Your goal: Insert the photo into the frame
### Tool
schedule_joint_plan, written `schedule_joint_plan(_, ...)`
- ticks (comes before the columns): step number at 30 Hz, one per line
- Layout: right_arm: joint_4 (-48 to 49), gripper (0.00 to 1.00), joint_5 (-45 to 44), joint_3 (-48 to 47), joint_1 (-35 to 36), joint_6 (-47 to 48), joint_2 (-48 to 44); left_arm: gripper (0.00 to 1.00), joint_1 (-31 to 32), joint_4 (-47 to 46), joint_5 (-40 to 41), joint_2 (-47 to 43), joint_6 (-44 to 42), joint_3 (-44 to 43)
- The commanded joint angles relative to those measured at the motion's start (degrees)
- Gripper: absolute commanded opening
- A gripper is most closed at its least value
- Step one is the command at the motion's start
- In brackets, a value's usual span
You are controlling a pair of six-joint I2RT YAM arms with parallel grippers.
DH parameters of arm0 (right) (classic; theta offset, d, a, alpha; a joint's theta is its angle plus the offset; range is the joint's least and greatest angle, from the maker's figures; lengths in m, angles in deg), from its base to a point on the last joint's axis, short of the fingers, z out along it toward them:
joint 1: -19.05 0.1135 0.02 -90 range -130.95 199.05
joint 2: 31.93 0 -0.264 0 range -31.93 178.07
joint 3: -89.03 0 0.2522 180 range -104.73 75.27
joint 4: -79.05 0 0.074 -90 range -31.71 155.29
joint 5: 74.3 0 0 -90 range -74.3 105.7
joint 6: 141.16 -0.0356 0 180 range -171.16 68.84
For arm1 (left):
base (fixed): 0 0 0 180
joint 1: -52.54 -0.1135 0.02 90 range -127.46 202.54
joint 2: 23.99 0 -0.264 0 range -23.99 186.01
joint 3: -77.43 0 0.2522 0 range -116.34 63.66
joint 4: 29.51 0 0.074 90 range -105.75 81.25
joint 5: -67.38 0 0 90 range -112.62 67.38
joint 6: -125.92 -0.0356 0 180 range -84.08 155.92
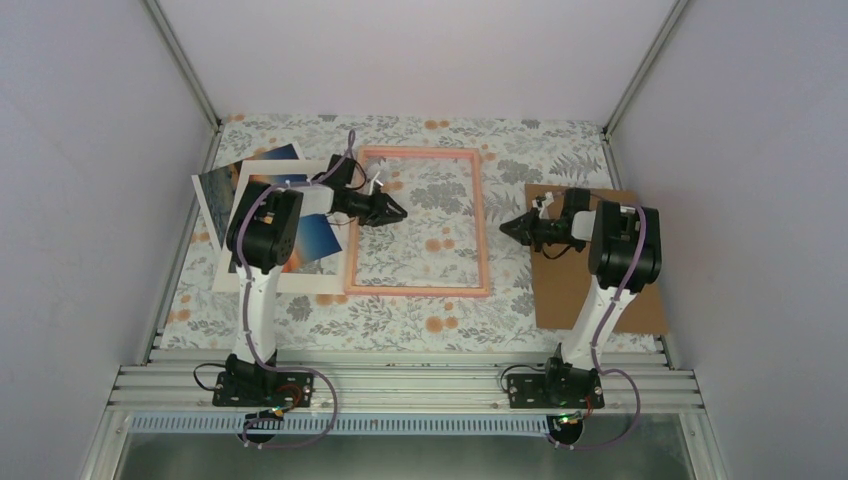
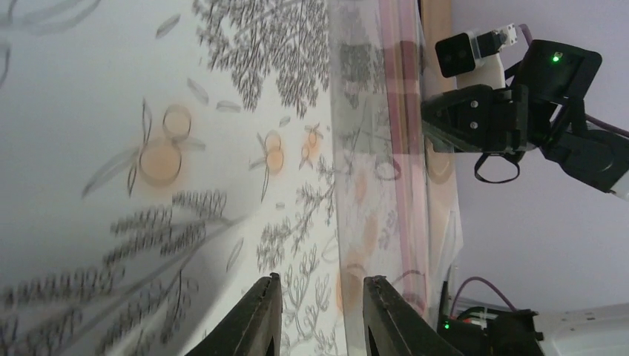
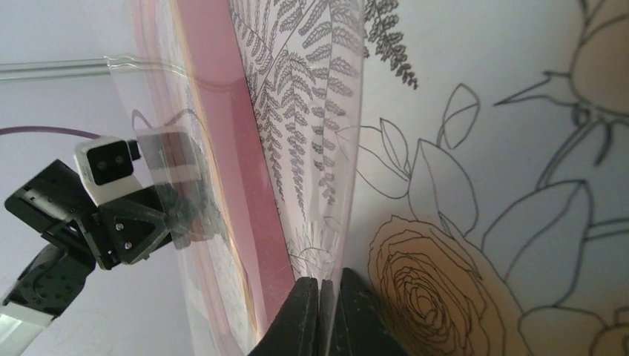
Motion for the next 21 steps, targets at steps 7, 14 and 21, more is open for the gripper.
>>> schedule_joint_plan(7,0.4,0.04,-4.9,2.9,-0.1,-2.7,1.5,0.29,1.9,-7.6,-2.7,-1.7,5.2,1.0)
schedule_joint_plan(14,-0.5,0.04,-2.3,0.7,0.0,-0.2,1.2,0.03,2.2,-1.7,0.3,-1.6,0.8,-3.2)
schedule_joint_plan(21,-6.2,0.40,-2.6,-3.4,0.1,6.2,-1.1,0.02,-0.1,4.5,4.8,-4.7,-3.6,-2.6)
